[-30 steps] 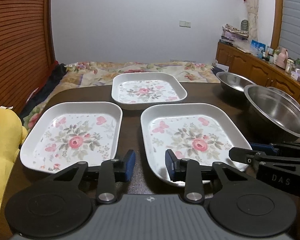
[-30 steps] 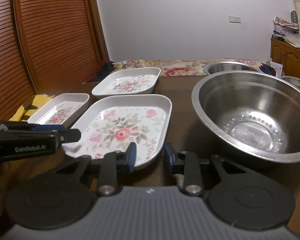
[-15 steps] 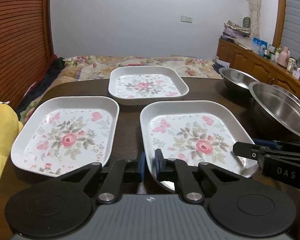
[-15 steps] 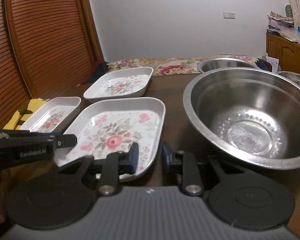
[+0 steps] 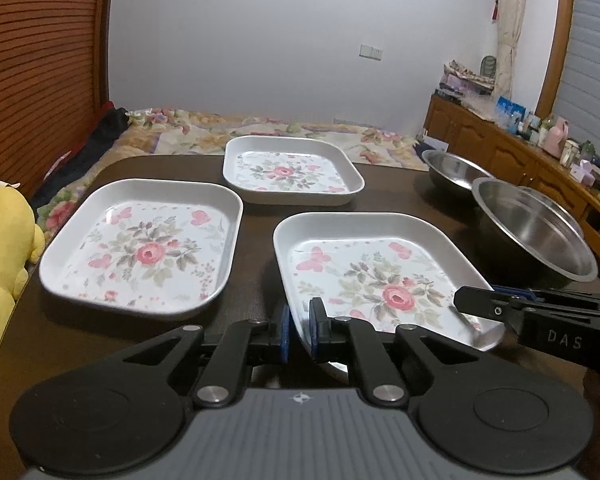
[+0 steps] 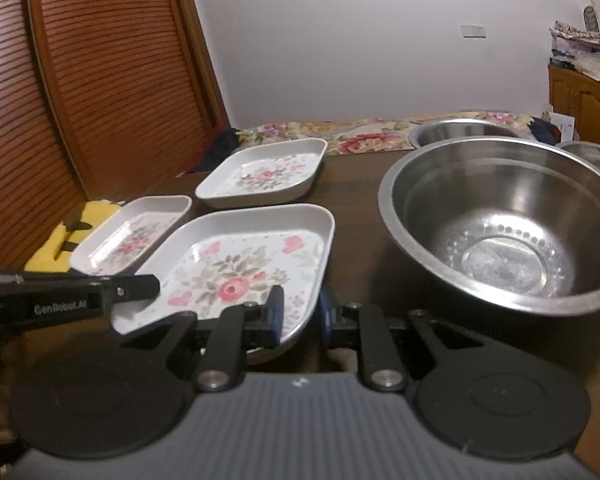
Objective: Organize plates and bowls
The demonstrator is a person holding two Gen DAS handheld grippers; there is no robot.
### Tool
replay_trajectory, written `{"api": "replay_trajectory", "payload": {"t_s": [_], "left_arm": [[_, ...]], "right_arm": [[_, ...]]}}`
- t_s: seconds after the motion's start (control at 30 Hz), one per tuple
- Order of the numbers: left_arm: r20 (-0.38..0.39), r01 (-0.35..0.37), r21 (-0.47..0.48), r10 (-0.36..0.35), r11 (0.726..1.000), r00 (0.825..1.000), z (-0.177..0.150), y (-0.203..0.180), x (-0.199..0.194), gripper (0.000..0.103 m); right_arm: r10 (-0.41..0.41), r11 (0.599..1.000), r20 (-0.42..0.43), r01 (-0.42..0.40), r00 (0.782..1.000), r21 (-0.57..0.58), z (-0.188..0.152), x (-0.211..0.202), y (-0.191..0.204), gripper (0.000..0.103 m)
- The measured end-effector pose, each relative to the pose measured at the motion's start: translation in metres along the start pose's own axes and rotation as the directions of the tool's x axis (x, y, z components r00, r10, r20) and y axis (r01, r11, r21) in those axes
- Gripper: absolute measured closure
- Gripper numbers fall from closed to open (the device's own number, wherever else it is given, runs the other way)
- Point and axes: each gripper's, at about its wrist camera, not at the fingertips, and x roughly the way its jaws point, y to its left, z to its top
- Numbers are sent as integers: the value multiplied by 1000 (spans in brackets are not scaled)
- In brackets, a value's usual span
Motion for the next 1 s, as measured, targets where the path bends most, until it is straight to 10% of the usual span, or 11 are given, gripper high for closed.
{"api": "replay_trajectory", "payload": {"t_s": [1.0], "left_arm": [[5, -21, 59, 21, 998, 1000, -66, -15, -73, 91]], "right_arm": [[85, 996, 9, -85, 996, -28, -50, -66, 15, 83]]}}
